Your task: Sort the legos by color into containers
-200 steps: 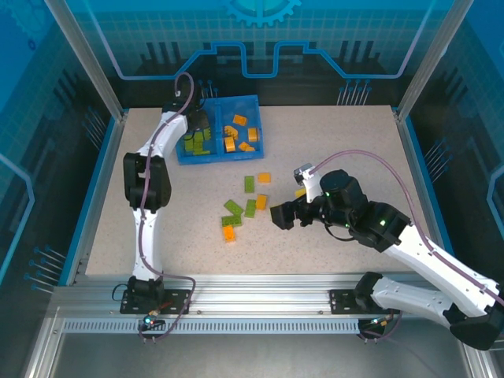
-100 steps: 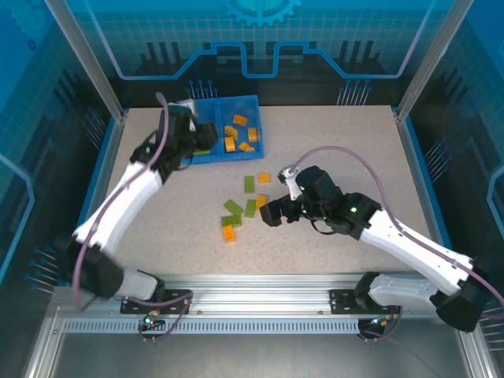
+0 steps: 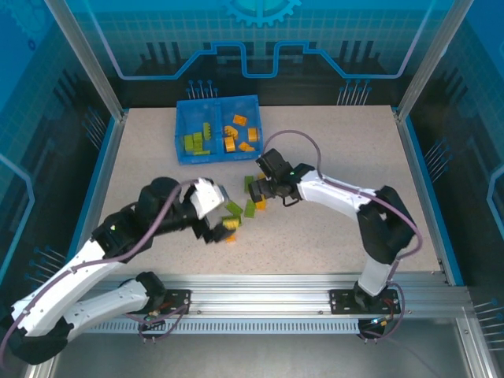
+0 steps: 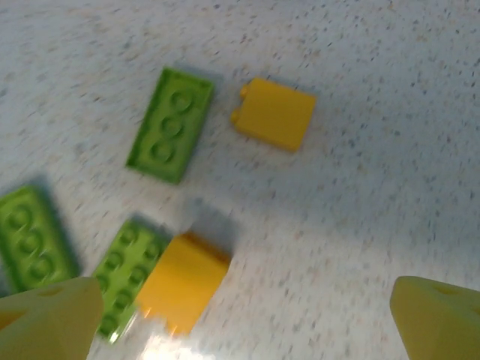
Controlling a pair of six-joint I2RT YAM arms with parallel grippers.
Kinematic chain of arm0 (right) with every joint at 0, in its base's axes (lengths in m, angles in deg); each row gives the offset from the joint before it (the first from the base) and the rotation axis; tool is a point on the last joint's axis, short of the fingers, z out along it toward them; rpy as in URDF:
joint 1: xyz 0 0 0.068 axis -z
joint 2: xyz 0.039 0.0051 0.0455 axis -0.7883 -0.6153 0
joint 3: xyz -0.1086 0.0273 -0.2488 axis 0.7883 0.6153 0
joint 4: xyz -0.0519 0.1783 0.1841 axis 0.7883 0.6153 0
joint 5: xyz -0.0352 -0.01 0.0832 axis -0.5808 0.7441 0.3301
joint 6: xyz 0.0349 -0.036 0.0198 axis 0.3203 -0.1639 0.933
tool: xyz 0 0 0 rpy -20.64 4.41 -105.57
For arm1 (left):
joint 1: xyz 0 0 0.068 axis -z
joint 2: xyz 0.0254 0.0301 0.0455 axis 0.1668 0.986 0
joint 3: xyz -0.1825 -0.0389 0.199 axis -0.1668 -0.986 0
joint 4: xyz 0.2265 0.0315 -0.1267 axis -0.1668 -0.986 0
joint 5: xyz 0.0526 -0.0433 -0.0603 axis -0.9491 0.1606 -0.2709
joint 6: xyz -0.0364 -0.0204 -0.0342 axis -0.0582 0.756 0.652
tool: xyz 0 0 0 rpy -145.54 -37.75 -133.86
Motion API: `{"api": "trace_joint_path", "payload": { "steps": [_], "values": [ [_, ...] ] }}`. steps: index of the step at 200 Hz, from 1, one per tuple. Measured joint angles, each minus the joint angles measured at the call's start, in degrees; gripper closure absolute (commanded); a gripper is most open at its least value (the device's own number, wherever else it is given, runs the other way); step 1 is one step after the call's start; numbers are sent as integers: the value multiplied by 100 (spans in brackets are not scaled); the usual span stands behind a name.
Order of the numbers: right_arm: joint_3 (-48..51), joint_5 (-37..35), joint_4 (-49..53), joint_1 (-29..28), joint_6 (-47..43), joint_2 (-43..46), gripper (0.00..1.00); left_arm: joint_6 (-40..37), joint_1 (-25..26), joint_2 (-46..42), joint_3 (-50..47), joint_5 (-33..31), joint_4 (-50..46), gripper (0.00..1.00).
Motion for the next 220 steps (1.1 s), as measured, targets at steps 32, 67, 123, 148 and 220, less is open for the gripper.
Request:
{"api": "trace_joint_path", "payload": {
  "steps": [32, 67, 123, 148, 220],
  "values": [
    [-688, -9, -11, 264, -162, -802, 8, -1021, 63, -413, -678, 249, -157, 1],
    [-1178, 87, 48, 470, -262, -1419, 18, -1569, 63, -647, -975, 284, -146, 1],
    [-1784, 424, 221, 599, -240, -1965, 21, -1779, 63, -566, -1012, 271, -140, 1],
    [-1923, 461, 302, 599, -190, -2124, 27, -1779, 63, -566, -1021, 267, -138, 1],
    [-1969, 55, 354, 452, 61, -2323, 46, -1781, 63, -564, -1034, 221, -96, 1]
  ]
}}
